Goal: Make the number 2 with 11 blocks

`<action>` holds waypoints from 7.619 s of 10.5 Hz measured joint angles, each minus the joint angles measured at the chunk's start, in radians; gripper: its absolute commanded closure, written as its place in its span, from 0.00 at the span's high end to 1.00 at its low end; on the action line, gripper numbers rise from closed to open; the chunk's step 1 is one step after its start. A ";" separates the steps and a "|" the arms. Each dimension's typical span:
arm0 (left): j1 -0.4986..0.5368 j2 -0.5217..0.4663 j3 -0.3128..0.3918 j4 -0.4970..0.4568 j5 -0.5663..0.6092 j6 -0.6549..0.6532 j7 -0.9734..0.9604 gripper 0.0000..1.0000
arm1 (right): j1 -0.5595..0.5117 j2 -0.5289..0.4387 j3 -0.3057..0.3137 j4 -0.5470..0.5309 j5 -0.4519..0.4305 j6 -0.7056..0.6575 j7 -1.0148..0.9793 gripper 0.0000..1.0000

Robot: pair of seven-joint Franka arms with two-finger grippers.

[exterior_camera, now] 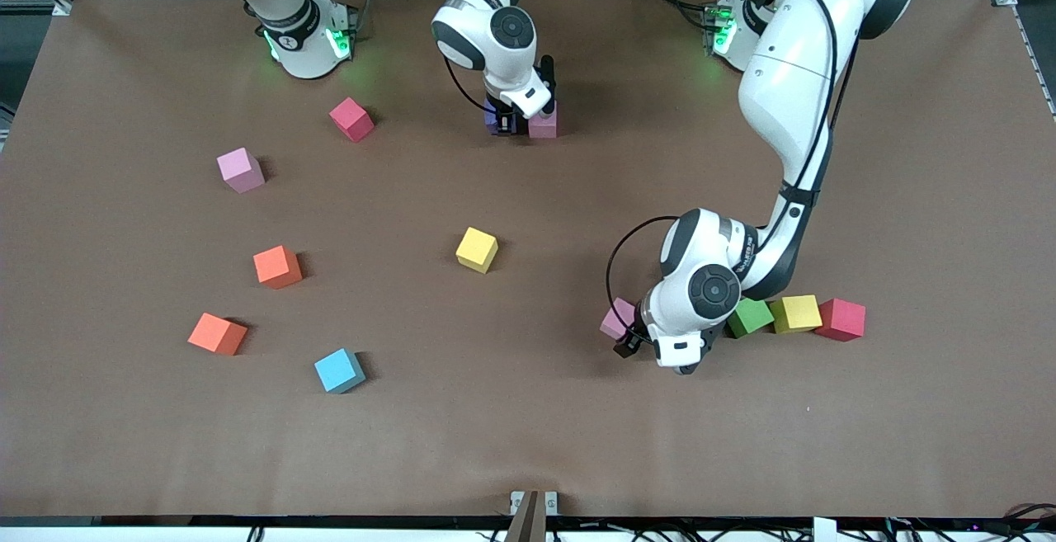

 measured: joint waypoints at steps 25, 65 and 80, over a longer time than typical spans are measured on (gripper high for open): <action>0.008 -0.514 -0.053 -0.568 -0.119 0.054 -0.117 0.17 | 0.041 0.040 -0.029 0.099 0.003 -0.054 0.016 1.00; -0.116 -0.779 -0.388 -1.248 -0.533 0.428 -0.758 0.00 | -0.938 -0.345 -0.285 0.663 -0.006 -0.767 0.365 1.00; -0.186 -0.680 -0.388 -1.195 -0.538 0.478 -0.763 0.00 | -0.983 -0.343 -0.297 0.684 -0.008 -0.802 0.378 1.00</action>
